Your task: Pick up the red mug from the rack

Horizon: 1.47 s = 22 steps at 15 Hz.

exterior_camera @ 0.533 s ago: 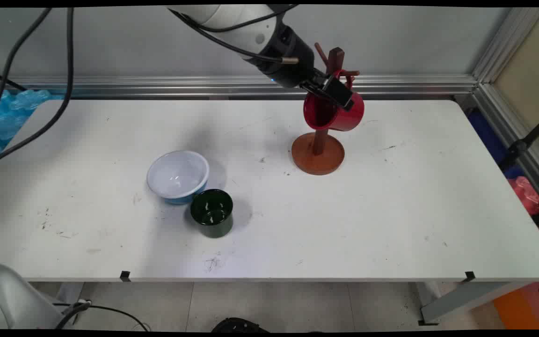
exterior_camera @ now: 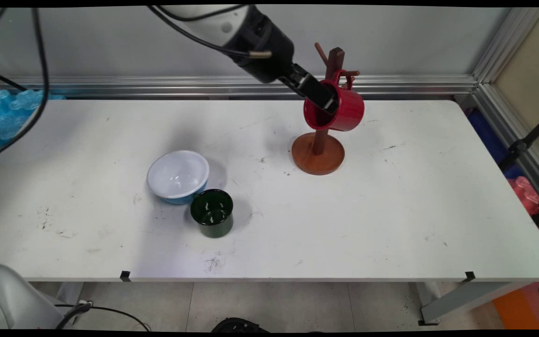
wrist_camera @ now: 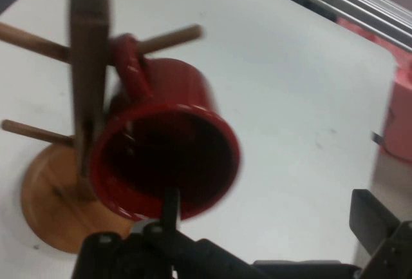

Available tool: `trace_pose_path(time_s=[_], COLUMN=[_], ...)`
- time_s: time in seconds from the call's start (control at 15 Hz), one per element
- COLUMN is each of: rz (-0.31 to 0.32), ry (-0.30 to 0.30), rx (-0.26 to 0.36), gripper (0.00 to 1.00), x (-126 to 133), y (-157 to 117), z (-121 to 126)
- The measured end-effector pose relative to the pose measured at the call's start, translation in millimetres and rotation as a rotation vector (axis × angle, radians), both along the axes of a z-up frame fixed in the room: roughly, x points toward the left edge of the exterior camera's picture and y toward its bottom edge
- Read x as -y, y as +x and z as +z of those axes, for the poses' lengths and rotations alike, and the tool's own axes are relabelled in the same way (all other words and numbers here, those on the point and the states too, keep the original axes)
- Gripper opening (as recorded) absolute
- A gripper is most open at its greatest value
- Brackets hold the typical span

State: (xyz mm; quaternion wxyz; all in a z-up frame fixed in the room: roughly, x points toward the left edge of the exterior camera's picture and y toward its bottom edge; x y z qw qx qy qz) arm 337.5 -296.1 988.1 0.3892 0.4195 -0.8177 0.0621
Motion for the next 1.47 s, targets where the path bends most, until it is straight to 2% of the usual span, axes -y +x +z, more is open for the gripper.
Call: trace_pose_path(time_s=[0.47, 0.87, 1.2, 1.47], rz=[-0.276, -0.510, -0.662, -0.736], ry=[-0.056, -0.121, -0.166, -0.190], rx=[0.016, 0.074, 0.140, 0.177], gripper=[1.00, 1.00, 1.00, 1.00], x=[-51, -78, -87, -88], y=[28, 56, 77, 88], z=[36, 44, 41, 38])
